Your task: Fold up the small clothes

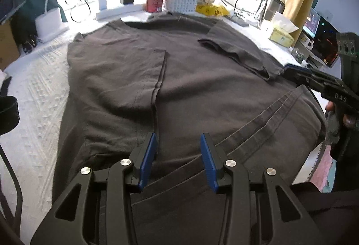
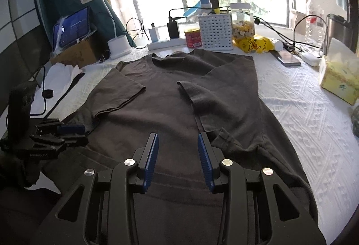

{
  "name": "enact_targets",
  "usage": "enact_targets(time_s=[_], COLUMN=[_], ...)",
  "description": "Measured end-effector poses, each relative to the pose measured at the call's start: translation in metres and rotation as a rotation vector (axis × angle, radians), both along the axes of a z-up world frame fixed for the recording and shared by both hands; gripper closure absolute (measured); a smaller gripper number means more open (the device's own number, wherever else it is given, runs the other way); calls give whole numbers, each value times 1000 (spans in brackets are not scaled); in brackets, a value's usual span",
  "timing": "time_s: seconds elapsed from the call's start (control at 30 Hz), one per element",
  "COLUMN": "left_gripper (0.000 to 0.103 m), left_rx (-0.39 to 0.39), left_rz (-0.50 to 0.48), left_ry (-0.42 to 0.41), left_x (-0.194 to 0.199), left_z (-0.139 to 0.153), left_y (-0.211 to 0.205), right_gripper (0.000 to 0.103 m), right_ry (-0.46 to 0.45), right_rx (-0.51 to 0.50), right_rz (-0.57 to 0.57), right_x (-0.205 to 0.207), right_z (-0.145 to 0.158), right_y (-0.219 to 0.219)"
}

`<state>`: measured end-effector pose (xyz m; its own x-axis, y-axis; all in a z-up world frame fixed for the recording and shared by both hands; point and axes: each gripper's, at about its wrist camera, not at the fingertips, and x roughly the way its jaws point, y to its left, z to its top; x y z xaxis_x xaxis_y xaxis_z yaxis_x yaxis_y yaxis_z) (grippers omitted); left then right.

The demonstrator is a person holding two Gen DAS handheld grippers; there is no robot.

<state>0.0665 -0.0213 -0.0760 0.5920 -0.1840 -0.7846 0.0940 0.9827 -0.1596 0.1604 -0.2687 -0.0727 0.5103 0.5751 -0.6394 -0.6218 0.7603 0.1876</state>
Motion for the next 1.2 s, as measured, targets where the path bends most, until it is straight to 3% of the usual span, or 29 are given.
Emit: enact_targets(time_s=[0.17,0.37,0.67,0.77,1.2], left_gripper=[63,62,61,52,51], left_rx=[10,7,1,6,27], left_rz=[21,4,-38,-47,-47], left_ry=[-95,-152,-122,-121,-96], left_x=[-10,-19,-19,-18,-8], left_z=[17,19,8,7,2], left_y=[-14,-42,-73,-79,-100], right_gripper=[65,65,65,65,65], right_ry=[-24,-33,6,20,6], right_rx=[-12,-32,-68,-60,-91], right_rz=[-27,-79,-207,-237,-210], right_x=[-12,-22,-28,-27,-6], right_z=[3,-1,-26,-33,-45], right_y=[-21,-55,-115,-128,-131])
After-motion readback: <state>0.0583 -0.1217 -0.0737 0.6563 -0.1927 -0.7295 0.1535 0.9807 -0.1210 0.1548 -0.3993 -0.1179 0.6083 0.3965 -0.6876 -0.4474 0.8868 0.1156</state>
